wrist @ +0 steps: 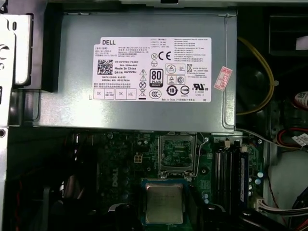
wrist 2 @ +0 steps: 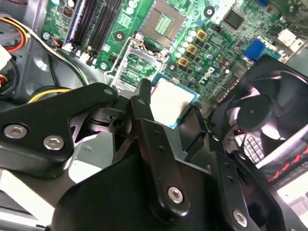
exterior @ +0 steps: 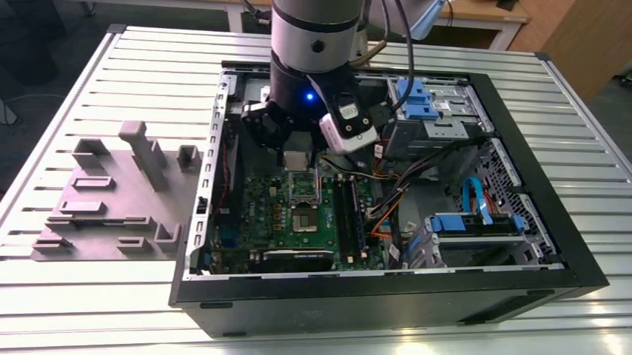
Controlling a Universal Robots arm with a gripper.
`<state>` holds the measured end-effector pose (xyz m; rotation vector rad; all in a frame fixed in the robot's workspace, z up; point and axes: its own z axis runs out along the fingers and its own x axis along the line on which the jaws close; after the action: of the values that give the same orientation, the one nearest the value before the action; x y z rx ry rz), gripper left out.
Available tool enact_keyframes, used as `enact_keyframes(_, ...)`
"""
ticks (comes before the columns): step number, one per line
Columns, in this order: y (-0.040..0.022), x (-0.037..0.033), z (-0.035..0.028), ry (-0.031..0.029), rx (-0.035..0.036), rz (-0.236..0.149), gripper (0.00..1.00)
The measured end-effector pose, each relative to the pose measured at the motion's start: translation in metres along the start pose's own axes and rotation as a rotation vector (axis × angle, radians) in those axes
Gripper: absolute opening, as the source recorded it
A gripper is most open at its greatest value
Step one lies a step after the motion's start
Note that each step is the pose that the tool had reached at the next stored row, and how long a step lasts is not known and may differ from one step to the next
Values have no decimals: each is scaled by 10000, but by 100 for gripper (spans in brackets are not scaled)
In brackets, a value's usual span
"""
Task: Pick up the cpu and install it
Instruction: 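Pick up the cpu and move it towards the insertion slot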
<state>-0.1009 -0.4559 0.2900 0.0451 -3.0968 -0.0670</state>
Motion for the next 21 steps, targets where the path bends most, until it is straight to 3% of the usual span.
enact_keyframes(9,-6,-27,123,0,0,0,47)
enact_keyframes(21,-18,-50,196,0,0,0,47)
